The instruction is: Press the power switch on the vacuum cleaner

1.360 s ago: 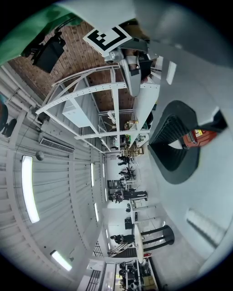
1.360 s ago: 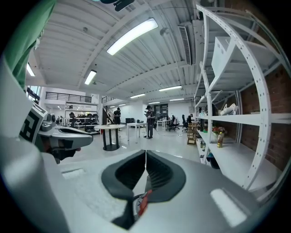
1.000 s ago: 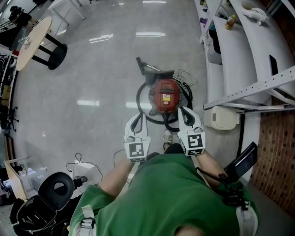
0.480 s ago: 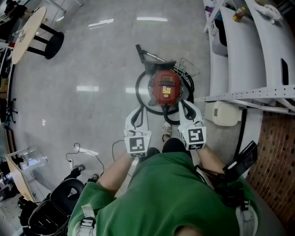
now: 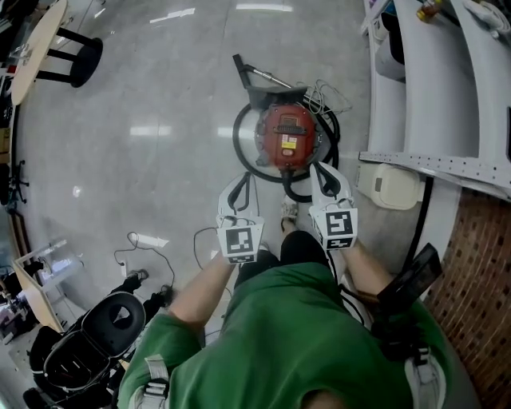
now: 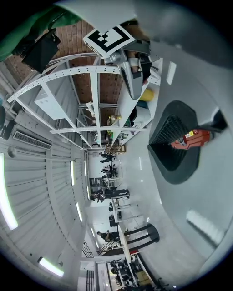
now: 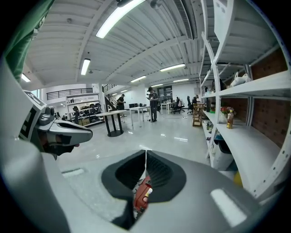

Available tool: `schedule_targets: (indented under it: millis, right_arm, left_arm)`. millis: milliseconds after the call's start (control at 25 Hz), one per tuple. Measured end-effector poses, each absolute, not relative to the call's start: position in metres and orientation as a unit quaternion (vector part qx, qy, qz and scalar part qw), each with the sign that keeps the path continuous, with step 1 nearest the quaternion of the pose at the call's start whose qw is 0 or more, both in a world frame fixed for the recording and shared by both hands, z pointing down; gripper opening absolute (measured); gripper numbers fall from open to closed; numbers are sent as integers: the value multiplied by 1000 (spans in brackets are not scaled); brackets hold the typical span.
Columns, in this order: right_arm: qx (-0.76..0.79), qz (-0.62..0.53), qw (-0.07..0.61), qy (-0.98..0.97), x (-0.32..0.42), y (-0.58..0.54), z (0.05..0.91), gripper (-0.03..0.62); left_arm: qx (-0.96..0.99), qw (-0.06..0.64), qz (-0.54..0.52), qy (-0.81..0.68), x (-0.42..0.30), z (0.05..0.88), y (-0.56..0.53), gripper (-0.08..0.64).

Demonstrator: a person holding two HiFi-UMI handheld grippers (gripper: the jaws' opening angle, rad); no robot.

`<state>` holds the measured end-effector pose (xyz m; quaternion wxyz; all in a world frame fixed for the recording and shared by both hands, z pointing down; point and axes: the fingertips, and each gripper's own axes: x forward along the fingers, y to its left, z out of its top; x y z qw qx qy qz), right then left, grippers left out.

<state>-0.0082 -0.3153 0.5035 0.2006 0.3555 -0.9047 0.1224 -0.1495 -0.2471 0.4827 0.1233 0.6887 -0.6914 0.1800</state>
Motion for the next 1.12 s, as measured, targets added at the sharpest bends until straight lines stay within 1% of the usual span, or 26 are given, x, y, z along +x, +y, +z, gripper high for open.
schedule_targets:
  millis: [640, 1120]
  right_arm:
    - [330, 169, 244, -896, -7, -323, 587, 6]
    - [321, 194, 270, -887, -11, -321, 649, 12]
  left_arm:
    - [686, 171, 215, -674, -132, 562, -268, 8]
    - [678, 202, 235, -667, -133, 619, -265, 8]
